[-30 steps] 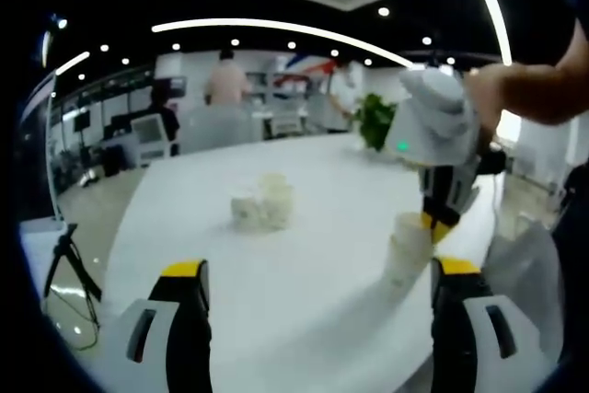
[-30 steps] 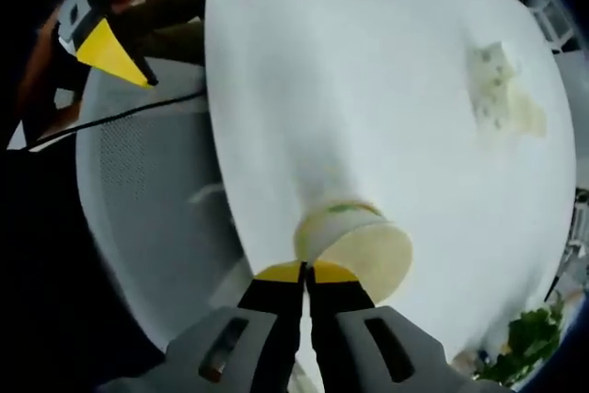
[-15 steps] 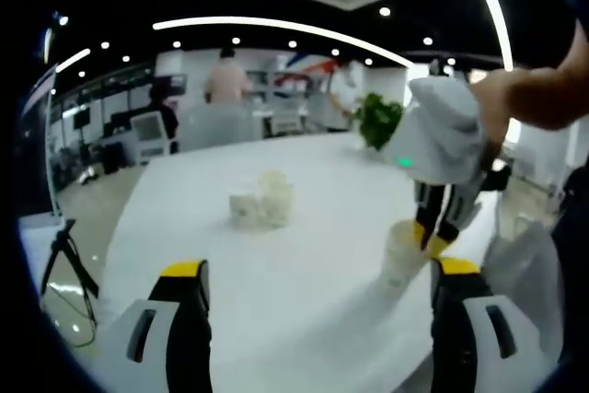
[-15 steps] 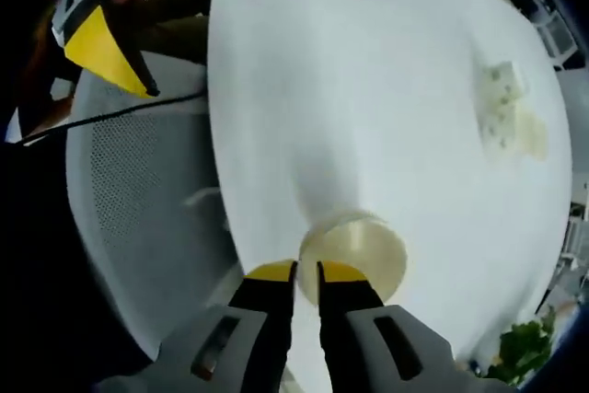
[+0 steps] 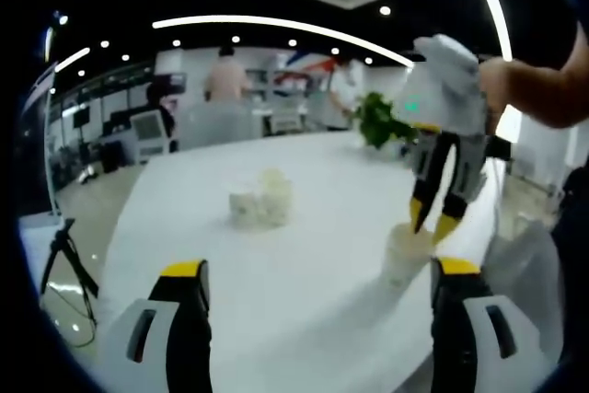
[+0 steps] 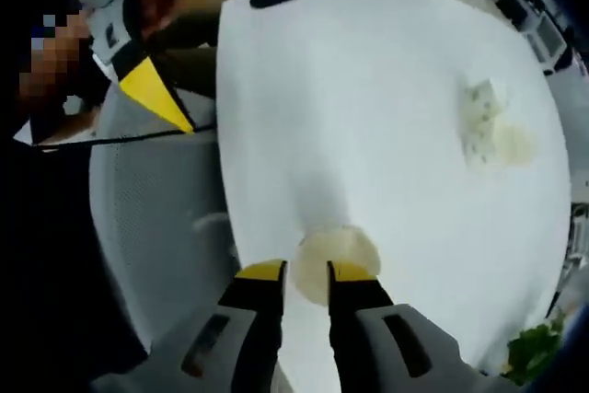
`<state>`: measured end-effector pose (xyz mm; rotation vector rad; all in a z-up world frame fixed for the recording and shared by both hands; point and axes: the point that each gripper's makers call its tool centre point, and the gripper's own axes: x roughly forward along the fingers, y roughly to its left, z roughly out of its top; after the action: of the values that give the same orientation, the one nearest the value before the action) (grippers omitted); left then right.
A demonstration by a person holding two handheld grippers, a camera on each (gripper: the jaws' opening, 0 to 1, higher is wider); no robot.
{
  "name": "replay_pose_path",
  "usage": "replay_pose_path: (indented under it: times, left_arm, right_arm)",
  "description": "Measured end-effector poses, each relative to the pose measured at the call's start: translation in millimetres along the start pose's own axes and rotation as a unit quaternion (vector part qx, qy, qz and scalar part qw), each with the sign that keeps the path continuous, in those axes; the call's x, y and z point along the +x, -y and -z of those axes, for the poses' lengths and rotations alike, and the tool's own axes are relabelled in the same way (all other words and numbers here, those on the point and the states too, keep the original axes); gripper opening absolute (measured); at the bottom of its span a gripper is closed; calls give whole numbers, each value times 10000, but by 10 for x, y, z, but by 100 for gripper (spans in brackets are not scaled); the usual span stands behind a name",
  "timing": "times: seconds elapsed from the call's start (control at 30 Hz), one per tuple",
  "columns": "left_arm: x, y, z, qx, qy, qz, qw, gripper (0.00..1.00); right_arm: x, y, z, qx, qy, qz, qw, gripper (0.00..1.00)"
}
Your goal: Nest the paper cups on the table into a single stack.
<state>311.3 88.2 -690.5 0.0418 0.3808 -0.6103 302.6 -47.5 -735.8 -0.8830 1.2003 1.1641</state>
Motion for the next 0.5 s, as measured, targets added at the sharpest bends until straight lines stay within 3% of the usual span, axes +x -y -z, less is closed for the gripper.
replay_pose_path:
  times: [0.13, 0.27, 0.33, 0.37, 0.5]
  left_arm:
    - [24, -1, -22, 42, -16, 25, 10000, 99]
    - [64, 5, -80, 101, -17, 82, 9999, 99]
    - [85, 3, -111, 105, 3, 108, 9999, 99]
    - [95, 1, -119, 110, 6, 114, 9999, 99]
    - [142, -15, -108, 113, -52, 118, 9999, 99]
  right_arm:
    - [-299, 92, -37, 209, 585, 81, 9980, 23]
    - [-561, 229, -36, 430, 1382, 192, 9893, 30]
    - [-643, 320, -8, 398, 1813, 317, 9821, 33]
    - [-687, 429, -16, 369, 2175, 578, 9736, 35]
    - [-749, 665, 166, 614, 2723, 1095, 9540, 57]
